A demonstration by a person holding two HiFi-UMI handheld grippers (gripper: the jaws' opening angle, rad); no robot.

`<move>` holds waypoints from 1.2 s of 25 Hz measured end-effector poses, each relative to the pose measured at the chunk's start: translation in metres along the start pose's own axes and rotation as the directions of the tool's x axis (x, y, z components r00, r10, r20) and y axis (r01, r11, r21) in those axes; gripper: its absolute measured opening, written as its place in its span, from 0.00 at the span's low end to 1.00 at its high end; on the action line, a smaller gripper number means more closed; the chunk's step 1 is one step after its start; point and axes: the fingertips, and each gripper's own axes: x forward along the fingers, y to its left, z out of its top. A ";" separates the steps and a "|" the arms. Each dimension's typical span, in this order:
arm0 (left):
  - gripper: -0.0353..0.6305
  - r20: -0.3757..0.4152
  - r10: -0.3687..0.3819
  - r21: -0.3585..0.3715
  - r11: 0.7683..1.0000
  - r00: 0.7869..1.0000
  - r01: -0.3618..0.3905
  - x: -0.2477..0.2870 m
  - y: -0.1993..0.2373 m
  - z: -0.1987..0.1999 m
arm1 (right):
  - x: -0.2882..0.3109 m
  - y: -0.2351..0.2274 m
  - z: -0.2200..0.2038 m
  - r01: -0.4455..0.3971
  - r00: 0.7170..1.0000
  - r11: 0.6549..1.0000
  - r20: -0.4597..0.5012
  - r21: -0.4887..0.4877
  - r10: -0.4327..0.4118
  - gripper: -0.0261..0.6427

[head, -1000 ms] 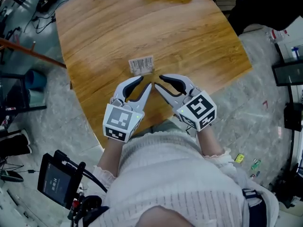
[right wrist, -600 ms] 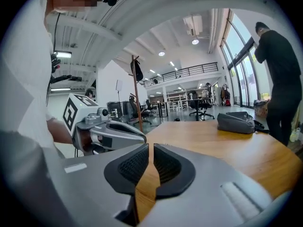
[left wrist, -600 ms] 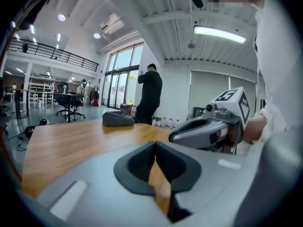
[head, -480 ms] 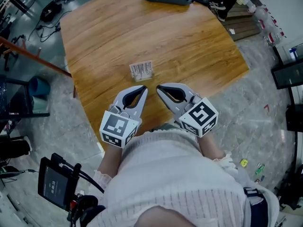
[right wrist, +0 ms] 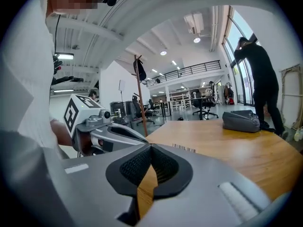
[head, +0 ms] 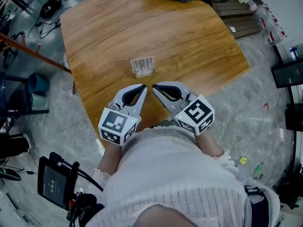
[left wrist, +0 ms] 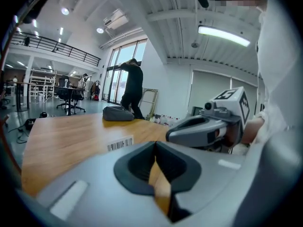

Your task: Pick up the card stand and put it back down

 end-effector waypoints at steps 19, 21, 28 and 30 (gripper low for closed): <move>0.07 -0.039 -0.009 -0.018 1.000 0.999 0.008 0.002 -0.004 -0.010 | 0.000 -0.002 -0.003 0.018 0.999 1.000 -0.037 -0.004 -0.018 0.04; 0.07 -0.042 -0.008 -0.019 1.000 0.999 0.007 0.003 -0.004 -0.010 | 0.001 -0.003 -0.006 0.013 0.999 1.000 -0.045 -0.001 -0.013 0.04; 0.07 -0.047 -0.006 -0.014 1.000 0.999 0.005 0.003 -0.004 -0.012 | 0.004 -0.002 -0.009 0.008 0.999 1.000 -0.054 -0.001 -0.008 0.04; 0.07 -0.049 -0.009 -0.009 1.000 0.999 0.009 0.004 -0.005 -0.013 | 0.004 -0.003 -0.011 0.009 0.998 1.000 -0.060 -0.002 -0.009 0.04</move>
